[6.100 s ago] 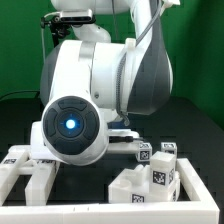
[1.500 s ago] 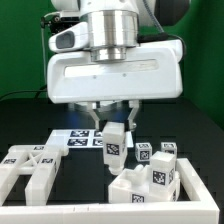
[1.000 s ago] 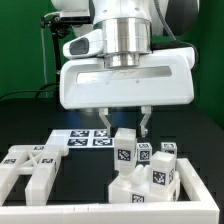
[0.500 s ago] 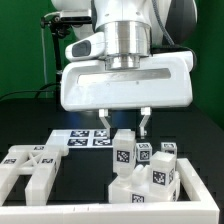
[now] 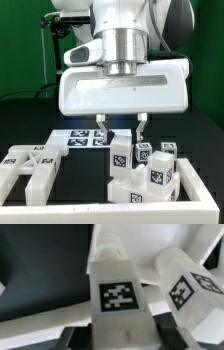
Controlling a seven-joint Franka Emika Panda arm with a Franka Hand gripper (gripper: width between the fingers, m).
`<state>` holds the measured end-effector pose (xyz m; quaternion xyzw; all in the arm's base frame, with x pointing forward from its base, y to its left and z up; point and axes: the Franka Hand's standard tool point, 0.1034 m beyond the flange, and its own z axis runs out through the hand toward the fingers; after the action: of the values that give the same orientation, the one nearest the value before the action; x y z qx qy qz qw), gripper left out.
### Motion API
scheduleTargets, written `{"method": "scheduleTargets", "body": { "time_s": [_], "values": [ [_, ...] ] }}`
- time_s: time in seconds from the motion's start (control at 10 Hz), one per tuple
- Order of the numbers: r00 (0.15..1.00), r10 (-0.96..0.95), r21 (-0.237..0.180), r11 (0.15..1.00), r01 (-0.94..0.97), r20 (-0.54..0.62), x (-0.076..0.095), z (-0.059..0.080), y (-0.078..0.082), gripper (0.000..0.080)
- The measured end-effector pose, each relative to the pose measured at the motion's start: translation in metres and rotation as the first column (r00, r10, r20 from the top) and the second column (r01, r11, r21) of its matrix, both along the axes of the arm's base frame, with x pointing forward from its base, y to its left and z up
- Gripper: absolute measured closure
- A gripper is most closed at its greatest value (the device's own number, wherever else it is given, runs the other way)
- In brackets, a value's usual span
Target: Assemble chair
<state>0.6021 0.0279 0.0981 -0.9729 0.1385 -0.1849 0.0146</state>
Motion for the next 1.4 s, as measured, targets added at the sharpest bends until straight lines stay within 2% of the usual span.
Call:
{"method": "scheduleTargets", "body": {
  "time_s": [0.2,0.4,0.6,0.7,0.8,0.9,1.0,1.2,1.4],
  "values": [
    [1.000,0.004,-0.003,1.000,-0.004,-0.006,-0.002,-0.006,0.003,0.0508],
    [0.998,0.015,-0.023,1.000,-0.014,0.056,0.000,-0.007,0.006,0.0508],
    [0.998,0.016,-0.023,1.000,-0.015,0.054,0.000,-0.006,0.006,0.0508],
    [0.998,0.016,-0.023,1.000,-0.015,0.054,0.000,-0.006,0.006,0.0326],
    [0.998,0.016,-0.023,1.000,-0.015,0.054,0.000,-0.006,0.006,0.0211],
    [0.998,0.016,-0.023,1.000,-0.015,0.054,0.000,-0.006,0.006,0.0211],
    [0.998,0.019,-0.024,1.000,-0.018,0.054,0.001,-0.006,0.005,0.0161],
    [0.999,0.023,-0.021,1.000,-0.022,0.042,0.006,0.004,-0.005,0.0153],
    [0.999,0.034,-0.019,0.999,-0.034,0.033,0.009,0.013,-0.007,0.0151]
  ]
}}
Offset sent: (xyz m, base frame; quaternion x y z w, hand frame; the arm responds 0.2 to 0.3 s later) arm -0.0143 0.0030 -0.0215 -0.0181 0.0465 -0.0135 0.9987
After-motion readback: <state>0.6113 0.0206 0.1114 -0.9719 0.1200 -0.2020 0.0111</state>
